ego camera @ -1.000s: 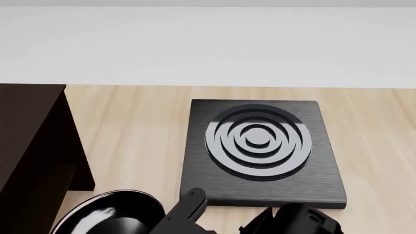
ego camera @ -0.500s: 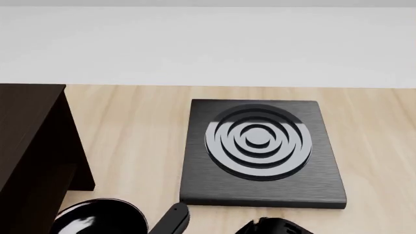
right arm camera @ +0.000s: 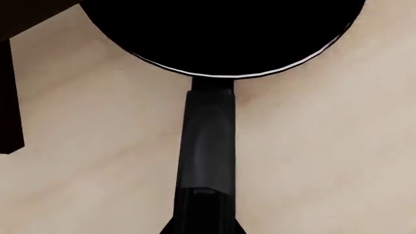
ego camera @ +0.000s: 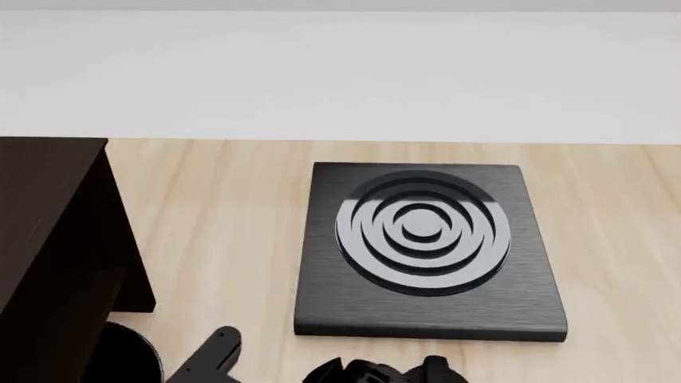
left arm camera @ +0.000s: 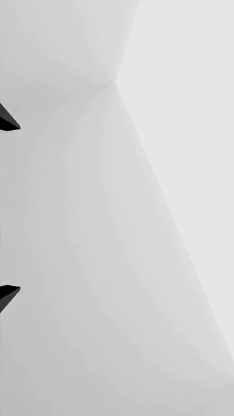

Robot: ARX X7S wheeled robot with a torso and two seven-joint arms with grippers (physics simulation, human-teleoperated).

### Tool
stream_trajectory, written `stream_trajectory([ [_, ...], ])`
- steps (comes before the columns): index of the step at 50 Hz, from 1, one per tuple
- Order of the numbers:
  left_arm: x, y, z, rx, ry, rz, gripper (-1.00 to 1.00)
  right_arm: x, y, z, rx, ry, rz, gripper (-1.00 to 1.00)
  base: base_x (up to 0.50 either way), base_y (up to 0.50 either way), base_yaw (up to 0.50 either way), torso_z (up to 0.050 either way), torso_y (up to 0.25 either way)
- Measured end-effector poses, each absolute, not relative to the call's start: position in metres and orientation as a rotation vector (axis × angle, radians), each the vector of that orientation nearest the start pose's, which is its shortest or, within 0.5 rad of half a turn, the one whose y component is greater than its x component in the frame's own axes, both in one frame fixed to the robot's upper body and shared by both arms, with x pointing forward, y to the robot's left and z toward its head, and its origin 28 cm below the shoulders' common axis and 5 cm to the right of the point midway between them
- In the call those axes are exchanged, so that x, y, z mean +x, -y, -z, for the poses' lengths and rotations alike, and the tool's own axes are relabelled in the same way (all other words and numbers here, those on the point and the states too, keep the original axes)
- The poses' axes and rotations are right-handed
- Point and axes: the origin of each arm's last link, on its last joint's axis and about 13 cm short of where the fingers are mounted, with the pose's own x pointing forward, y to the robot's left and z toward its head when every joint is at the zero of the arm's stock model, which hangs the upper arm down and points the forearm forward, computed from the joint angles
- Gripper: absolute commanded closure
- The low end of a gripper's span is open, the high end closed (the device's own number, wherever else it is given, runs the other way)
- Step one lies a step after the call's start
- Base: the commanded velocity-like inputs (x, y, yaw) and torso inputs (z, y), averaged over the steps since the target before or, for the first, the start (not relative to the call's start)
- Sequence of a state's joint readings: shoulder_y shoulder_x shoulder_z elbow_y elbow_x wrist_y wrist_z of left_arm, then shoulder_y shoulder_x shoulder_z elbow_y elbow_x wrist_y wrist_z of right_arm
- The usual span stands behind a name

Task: Put the frying pan under the cabinet shelf.

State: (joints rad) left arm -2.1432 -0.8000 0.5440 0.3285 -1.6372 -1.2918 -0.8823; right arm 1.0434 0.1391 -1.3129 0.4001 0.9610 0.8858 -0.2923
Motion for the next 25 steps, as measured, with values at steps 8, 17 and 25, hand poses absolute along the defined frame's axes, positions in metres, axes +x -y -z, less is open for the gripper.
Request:
stream_trajectory([
  [8,0.150,-0.253,-0.471,0.417,0.578,-0.041,-1.00,0.312,-0.009,-0.076,-0.350,-0.915,-1.196,1.00,0.00,0.00,0.00,0.001,0.000],
  [17,0.155,-0.252,-0.467,0.431,0.564,-0.044,-1.00,0.319,-0.010,-0.075,-0.316,-0.912,-1.226,1.00,0.00,0.00,0.00,0.000,0.000],
  [25,0.158,-0.252,-0.463,0.438,0.552,-0.047,-1.00,0.323,-0.011,-0.079,-0.304,-0.902,-1.242,1.00,0.00,0.00,0.00,0.000,0.000],
])
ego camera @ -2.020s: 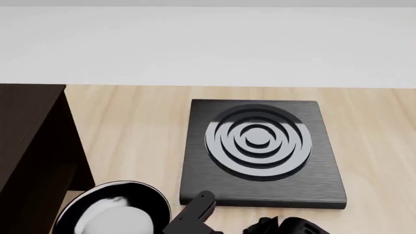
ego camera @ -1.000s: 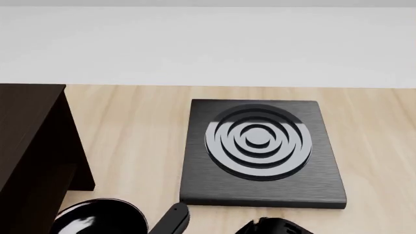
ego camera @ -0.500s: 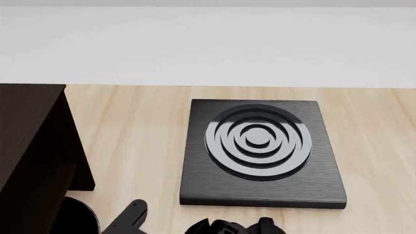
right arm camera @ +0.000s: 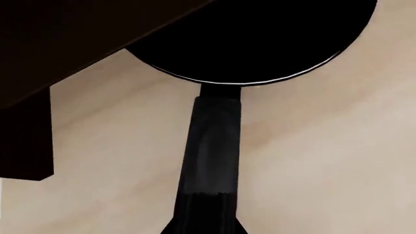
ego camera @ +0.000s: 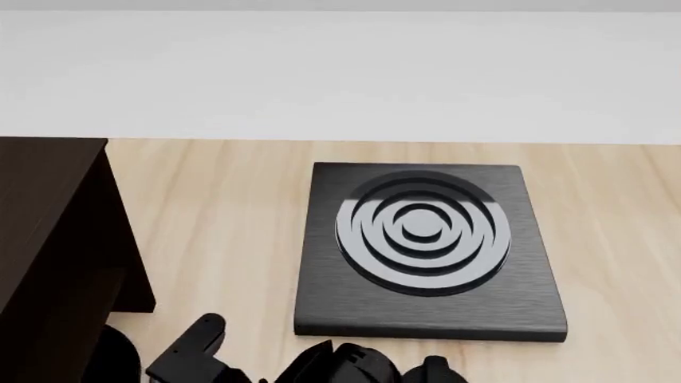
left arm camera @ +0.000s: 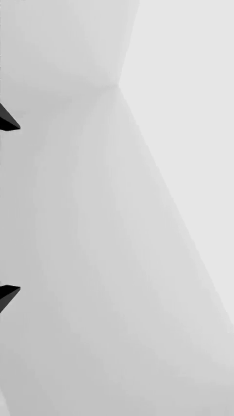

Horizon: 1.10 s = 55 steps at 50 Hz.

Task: Put the frying pan under the cabinet shelf.

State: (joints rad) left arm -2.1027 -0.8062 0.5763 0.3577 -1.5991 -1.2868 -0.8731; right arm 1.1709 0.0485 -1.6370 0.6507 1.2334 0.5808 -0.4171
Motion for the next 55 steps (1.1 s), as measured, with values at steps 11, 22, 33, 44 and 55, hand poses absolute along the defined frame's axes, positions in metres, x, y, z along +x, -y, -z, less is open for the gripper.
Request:
stream_trajectory([
  [11,0.159,-0.254,-0.460,0.448,0.541,-0.054,-1.00,0.327,-0.016,-0.089,-0.298,-0.858,-1.267,1.00,0.00,0.00,0.00,0.000,0.000],
  [22,0.160,-0.257,-0.454,0.465,0.520,-0.066,-1.00,0.329,-0.017,-0.097,-0.345,-0.827,-1.284,1.00,0.00,0.00,0.00,0.002,0.002],
  [33,0.156,-0.261,-0.447,0.465,0.512,-0.075,-1.00,0.325,-0.035,-0.116,-0.251,-0.807,-1.353,-1.00,0.00,0.00,0.00,0.000,0.000],
  [44,0.150,-0.261,-0.449,0.460,0.528,-0.076,-1.00,0.326,-0.035,-0.120,-0.341,-0.859,-1.335,-1.00,0.00,0.00,0.00,0.000,0.000],
  [55,0.147,-0.261,-0.450,0.455,0.535,-0.074,-1.00,0.326,-0.031,-0.121,-0.434,-0.898,-1.300,-1.00,0.00,0.00,0.00,0.000,0.000],
])
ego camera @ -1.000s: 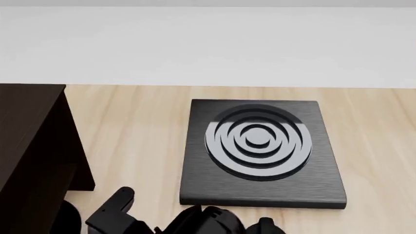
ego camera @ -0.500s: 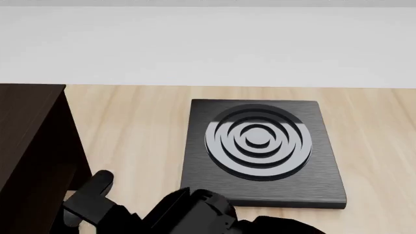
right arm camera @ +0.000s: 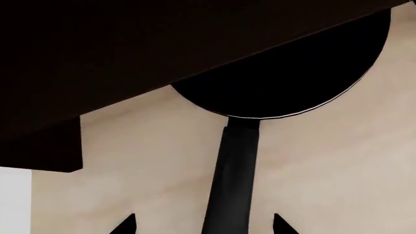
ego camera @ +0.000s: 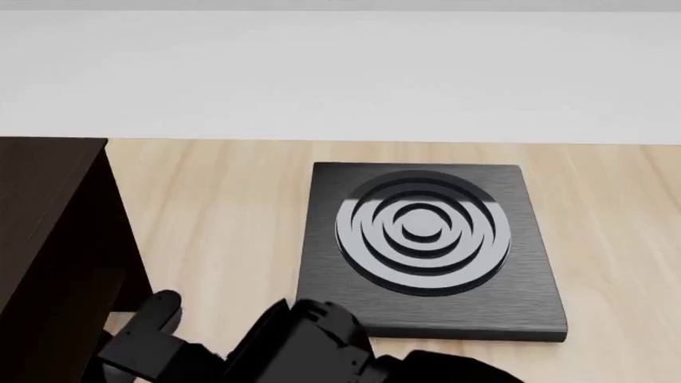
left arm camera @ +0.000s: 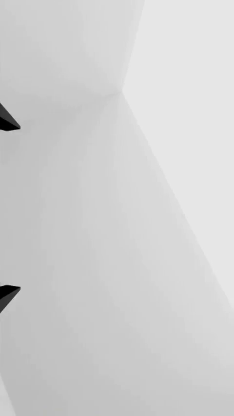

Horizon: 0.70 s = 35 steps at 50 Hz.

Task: Put the frying pan under the cabinet shelf.

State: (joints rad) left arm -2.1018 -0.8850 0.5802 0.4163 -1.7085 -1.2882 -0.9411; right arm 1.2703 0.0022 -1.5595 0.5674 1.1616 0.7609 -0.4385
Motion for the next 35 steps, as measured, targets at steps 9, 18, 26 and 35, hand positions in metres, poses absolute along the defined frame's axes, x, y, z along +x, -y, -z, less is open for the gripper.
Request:
stream_trajectory([
  [9,0.145,-0.261,-0.451,0.451,0.537,-0.073,-1.00,0.328,-0.032,-0.130,-0.475,-0.891,-1.281,-1.00,0.00,0.00,0.00,0.000,0.000],
  [18,0.143,-0.261,-0.452,0.448,0.536,-0.070,-1.00,0.329,-0.036,-0.147,-0.496,-0.852,-1.269,-1.00,0.00,0.00,0.00,0.000,0.000],
  [26,0.142,-0.260,-0.453,0.445,0.535,-0.066,-1.00,0.327,-0.040,-0.165,-0.505,-0.803,-1.265,-1.00,0.00,0.00,0.00,0.000,0.000],
  [35,0.141,-0.259,-0.455,0.441,0.535,-0.061,-1.00,0.315,-0.037,-0.185,-0.514,-0.748,-1.268,-1.00,0.00,0.00,0.00,0.000,0.000],
])
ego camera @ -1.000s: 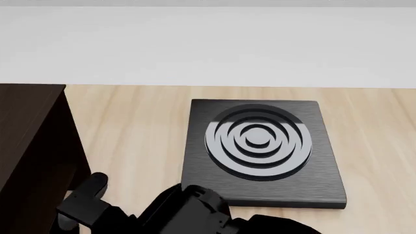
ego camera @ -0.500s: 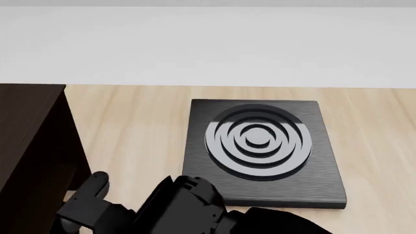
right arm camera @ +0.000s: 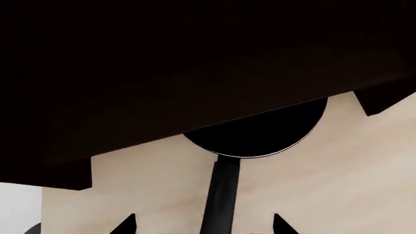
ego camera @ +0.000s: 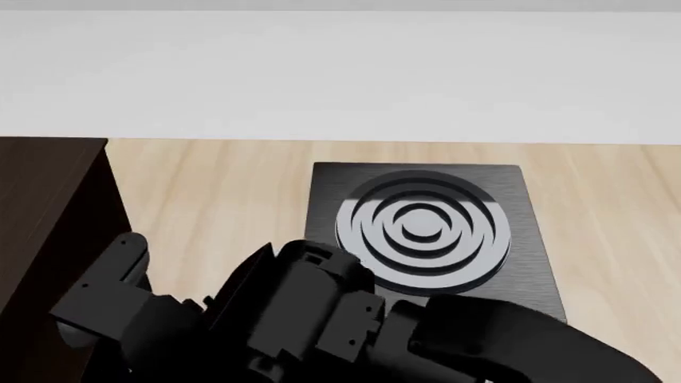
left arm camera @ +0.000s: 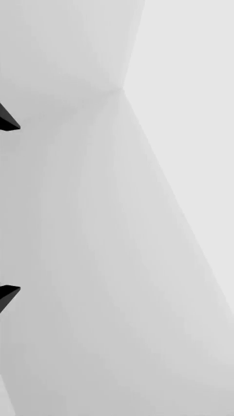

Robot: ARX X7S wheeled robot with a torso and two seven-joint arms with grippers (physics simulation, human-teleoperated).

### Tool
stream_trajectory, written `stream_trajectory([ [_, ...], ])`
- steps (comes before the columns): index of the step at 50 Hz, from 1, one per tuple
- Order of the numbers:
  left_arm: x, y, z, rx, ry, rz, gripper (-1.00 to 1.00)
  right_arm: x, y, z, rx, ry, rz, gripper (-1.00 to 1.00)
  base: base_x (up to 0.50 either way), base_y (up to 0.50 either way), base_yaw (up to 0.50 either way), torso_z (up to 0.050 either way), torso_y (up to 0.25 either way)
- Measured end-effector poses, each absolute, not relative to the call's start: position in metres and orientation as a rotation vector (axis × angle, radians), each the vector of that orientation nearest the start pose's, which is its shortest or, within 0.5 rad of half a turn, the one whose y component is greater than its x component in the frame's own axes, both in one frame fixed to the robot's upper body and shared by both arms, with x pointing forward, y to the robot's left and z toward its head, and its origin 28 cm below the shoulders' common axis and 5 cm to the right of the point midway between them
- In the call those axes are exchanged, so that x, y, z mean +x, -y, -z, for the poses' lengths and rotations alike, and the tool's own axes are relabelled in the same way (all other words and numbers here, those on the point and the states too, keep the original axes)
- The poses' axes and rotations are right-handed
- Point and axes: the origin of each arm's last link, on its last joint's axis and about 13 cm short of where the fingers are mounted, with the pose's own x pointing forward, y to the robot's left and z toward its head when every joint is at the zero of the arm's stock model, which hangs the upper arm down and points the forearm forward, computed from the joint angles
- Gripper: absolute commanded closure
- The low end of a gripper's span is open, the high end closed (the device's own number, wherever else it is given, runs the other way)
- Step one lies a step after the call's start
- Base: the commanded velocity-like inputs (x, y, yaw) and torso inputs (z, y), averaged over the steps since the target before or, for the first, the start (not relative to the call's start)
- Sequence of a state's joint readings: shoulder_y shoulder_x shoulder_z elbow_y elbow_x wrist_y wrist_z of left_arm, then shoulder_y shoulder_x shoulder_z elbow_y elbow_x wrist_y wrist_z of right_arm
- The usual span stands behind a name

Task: Put the frying pan under the cabinet shelf.

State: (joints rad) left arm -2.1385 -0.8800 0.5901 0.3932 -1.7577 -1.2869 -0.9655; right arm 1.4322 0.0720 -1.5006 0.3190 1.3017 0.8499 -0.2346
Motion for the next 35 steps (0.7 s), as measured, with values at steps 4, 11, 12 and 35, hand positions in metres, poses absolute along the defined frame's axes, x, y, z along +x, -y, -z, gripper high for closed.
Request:
stream_trajectory([
  [4,0.142,-0.258,-0.456,0.441,0.536,-0.057,-1.00,0.307,-0.034,-0.193,-0.518,-0.721,-1.271,-1.00,0.00,0.00,0.00,0.000,0.000],
  [11,0.142,-0.257,-0.457,0.440,0.536,-0.050,-1.00,0.292,-0.026,-0.209,-0.522,-0.669,-1.272,-1.00,0.00,0.00,0.00,0.000,0.000],
  [12,0.142,-0.257,-0.457,0.440,0.536,-0.049,-1.00,0.289,-0.024,-0.211,-0.521,-0.660,-1.272,-1.00,0.00,0.00,0.00,0.000,0.000],
  [35,0.142,-0.253,-0.455,0.428,0.537,-0.028,-1.00,0.235,0.016,-0.261,-0.513,-0.446,-1.209,-1.00,0.00,0.00,0.00,0.000,0.000],
])
